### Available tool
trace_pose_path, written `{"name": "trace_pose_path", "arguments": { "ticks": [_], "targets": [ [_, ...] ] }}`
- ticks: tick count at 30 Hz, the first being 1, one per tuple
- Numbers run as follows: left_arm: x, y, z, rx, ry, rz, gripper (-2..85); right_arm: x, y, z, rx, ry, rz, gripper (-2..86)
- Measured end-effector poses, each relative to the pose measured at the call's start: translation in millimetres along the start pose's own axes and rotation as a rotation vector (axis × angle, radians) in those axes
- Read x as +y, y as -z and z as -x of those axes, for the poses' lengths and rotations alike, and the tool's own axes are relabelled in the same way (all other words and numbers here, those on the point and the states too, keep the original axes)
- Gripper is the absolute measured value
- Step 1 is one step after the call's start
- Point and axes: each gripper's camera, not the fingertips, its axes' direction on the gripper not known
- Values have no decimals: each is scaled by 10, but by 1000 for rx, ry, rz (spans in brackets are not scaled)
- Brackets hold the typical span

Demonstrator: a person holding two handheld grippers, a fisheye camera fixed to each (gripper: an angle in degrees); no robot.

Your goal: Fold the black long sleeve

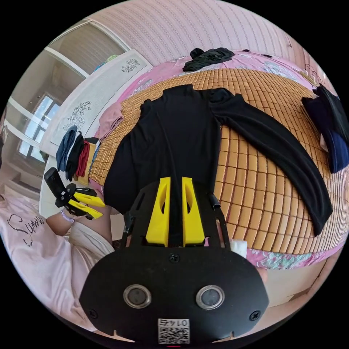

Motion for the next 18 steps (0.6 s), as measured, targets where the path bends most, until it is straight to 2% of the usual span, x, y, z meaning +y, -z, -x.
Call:
{"name": "trace_pose_path", "arguments": {
  "ticks": [1,6,9,12,15,18],
  "targets": [
    [0,18,40,-32,1,4,55,-171,-61,61,-11,51,7,56],
    [-77,296,731,-425,101,-9,51,-1160,-309,496,-70,288,-63,65],
    [-208,349,1158,-567,146,-19,51,-1874,-541,800,-41,393,-84,72],
    [-379,234,1529,-641,165,-12,50,-2528,-852,1043,21,432,-56,81],
    [-520,4,1825,-637,190,7,48,-2978,-1099,1200,73,399,-53,75],
    [-609,-276,2043,-632,202,67,36,-3249,-1439,1293,119,415,116,18]
  ]
}}
